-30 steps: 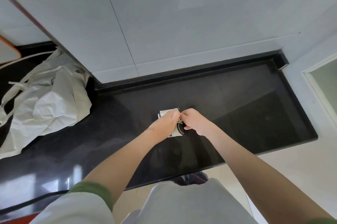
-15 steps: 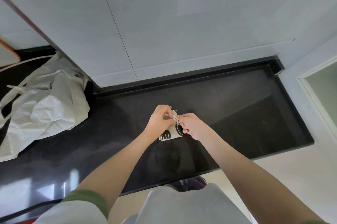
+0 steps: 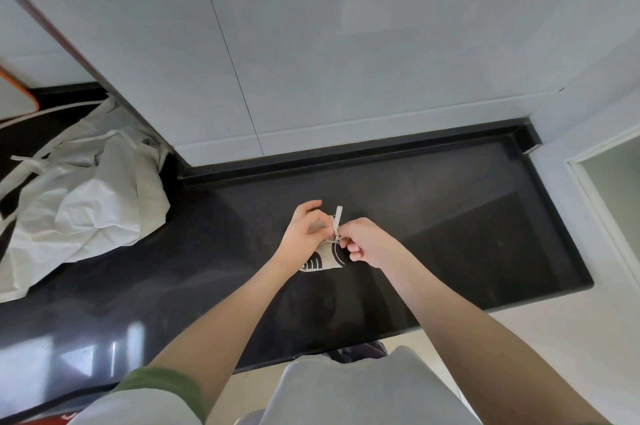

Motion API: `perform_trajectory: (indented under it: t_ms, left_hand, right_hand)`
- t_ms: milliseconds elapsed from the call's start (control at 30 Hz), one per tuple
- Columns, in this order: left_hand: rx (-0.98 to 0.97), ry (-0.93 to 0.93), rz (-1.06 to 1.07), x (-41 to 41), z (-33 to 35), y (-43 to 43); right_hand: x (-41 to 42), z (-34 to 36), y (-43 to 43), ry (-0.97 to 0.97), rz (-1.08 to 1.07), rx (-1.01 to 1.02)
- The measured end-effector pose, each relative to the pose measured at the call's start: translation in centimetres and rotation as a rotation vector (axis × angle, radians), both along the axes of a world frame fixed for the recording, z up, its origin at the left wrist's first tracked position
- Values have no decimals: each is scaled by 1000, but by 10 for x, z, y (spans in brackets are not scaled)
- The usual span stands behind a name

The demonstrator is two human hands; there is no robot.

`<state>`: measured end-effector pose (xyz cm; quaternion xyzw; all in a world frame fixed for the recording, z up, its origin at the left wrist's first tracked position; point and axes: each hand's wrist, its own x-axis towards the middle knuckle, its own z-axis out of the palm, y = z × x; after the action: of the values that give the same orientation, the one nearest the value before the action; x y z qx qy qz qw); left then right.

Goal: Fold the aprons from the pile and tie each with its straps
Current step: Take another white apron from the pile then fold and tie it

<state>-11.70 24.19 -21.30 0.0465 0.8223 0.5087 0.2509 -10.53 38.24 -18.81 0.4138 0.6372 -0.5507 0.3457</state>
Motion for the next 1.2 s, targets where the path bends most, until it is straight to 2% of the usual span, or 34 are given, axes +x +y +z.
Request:
perform_trajectory:
  t_ms: [133,233,500,800,933,1067,1200]
  left_hand:
    - [130,-91,143,4,-2,3]
    - [204,-144,203,6,-3,3]
    - [381,-283,155,6,1,-9]
    - [421,-334,198,12,-1,-22]
    - [395,-320,180,14,5,-27]
    - [303,-221,283,1,31,-21]
    - [256,-203,18,-13,71,-6]
  right_hand:
    - [-7,-5,3,-15,95,87]
    - [-9,-13,5,33,31,97]
    - [-6,-20,2,92,-3,228]
    - [-3,-17,-1,146,-24,330]
    - [2,-6,-3,158,-96,262]
    - [1,25,-6,228,-207,-50]
    - [-10,57,0,395,-219,-163]
